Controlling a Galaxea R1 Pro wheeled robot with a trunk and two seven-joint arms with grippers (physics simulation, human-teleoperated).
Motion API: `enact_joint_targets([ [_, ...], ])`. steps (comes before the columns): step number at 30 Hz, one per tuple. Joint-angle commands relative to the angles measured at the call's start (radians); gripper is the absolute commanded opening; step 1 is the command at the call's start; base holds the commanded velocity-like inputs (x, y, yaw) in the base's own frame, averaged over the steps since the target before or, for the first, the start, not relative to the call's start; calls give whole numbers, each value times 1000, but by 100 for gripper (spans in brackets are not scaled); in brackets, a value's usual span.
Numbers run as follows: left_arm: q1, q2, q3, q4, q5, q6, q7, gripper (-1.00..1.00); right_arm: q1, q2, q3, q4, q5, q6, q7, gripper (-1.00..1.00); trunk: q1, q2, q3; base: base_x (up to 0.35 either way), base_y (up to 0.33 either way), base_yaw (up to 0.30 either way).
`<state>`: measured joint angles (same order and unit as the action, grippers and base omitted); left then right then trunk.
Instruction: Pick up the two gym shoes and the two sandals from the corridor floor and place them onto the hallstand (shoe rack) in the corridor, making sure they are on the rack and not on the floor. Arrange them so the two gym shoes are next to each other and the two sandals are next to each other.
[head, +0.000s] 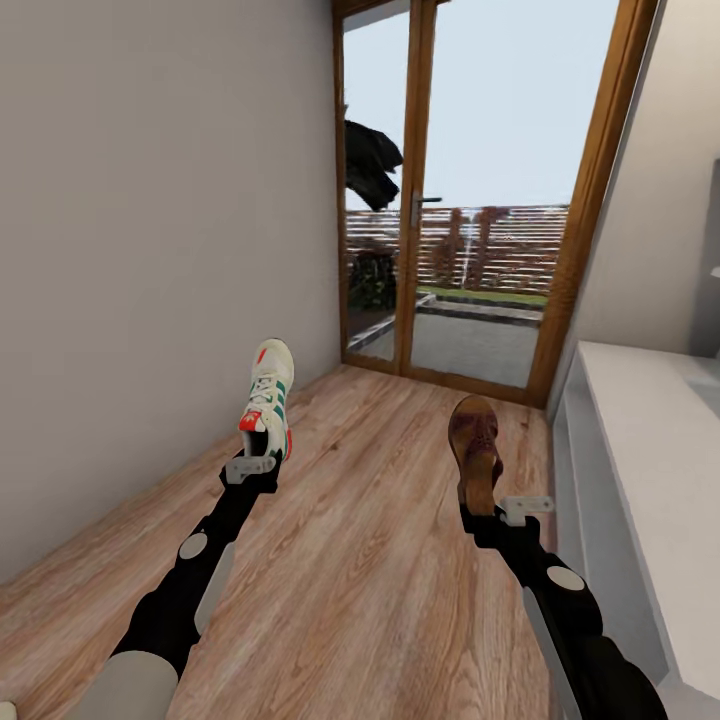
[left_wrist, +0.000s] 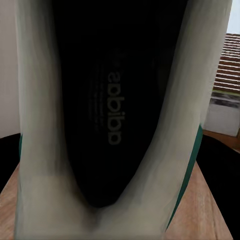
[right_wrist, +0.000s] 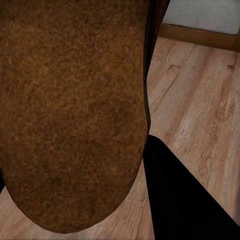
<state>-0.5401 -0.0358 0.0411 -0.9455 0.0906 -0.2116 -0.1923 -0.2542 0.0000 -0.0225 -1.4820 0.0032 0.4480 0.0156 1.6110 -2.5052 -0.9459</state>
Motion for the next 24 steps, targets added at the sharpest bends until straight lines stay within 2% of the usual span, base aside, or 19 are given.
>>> enact_joint_targets([
  [1,0,-1,3,1,9,0,-9,-100,0,0,0,-1,-3,6,0,-100,0,0,-1,17,0,6],
  [4,-1,-1,3,1,9,0,-9,-100,0,0,0,-1,-3,6,0,-100,0,0,-1,72,-16,2],
  [11,-1,-1,3,1,9,0,-9,-100,0,0,-1,-1,-3,6,0,-100,0,0,-1,242,-42,0],
  [18,-1,-1,3,0,9,0,-9,-100,0,0,-1,-1,-3,6,0,-100,0,0,-1,71,-3,0],
  [24,-1,-1,3,0,9,0,-9,-100,0,0,-1,-2,-3,6,0,-100,0,0,-1,283,0,0],
])
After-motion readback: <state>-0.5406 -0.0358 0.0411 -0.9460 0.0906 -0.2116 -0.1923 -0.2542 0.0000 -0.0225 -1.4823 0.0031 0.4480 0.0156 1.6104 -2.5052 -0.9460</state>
